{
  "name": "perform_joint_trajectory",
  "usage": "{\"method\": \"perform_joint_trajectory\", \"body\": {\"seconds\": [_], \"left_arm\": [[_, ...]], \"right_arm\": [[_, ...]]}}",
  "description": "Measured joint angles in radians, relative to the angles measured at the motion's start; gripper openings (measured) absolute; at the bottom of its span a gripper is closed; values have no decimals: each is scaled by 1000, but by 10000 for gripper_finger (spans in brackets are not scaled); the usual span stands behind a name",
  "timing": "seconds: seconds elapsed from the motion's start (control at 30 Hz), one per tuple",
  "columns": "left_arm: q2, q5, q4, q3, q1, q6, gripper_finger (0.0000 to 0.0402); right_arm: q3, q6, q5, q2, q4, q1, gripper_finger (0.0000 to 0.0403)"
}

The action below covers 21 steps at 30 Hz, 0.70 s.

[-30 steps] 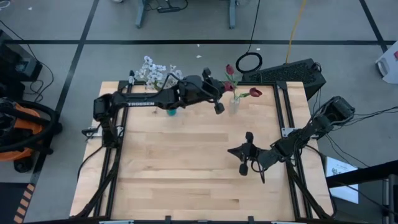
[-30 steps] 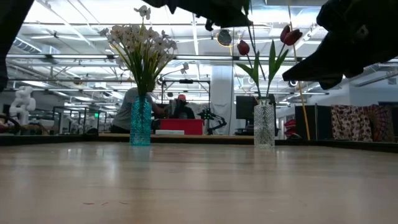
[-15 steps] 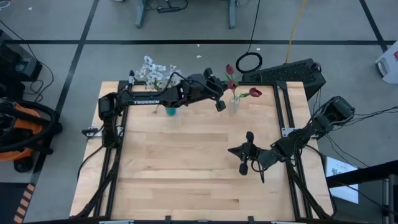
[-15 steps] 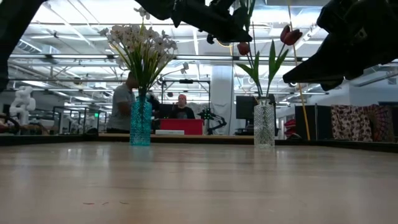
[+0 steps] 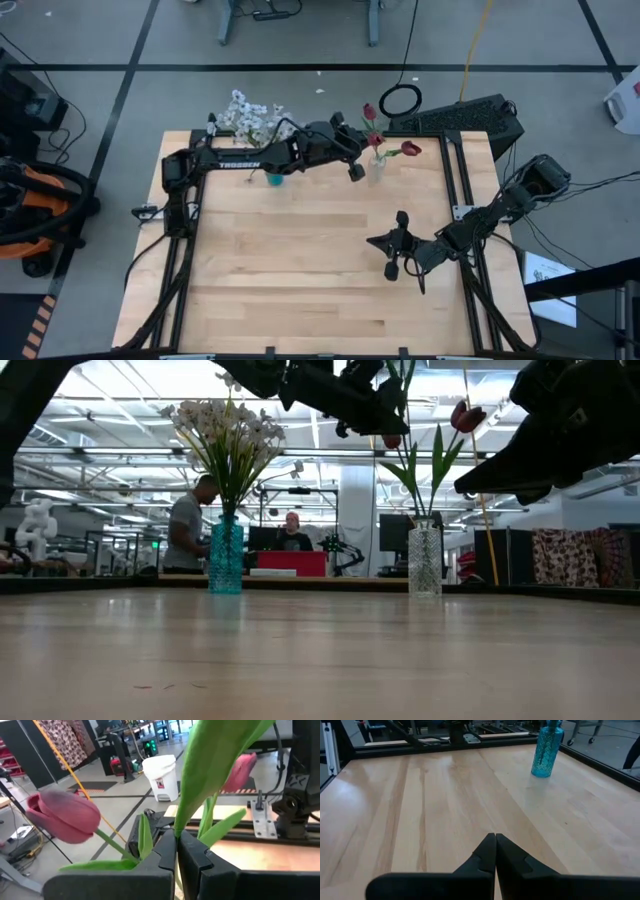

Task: Sort flowers into vase by color
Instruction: Put the red tulip into the transparent vase

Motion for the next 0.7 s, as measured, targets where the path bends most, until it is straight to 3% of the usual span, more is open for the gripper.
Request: {"method": "perform_joint_trajectory", "body": {"seconds": [0.7], "left_arm": [[69, -2, 43, 0, 14, 3, 11]], "right_arm": [[0, -14, 0, 0, -3, 0, 0]]}}
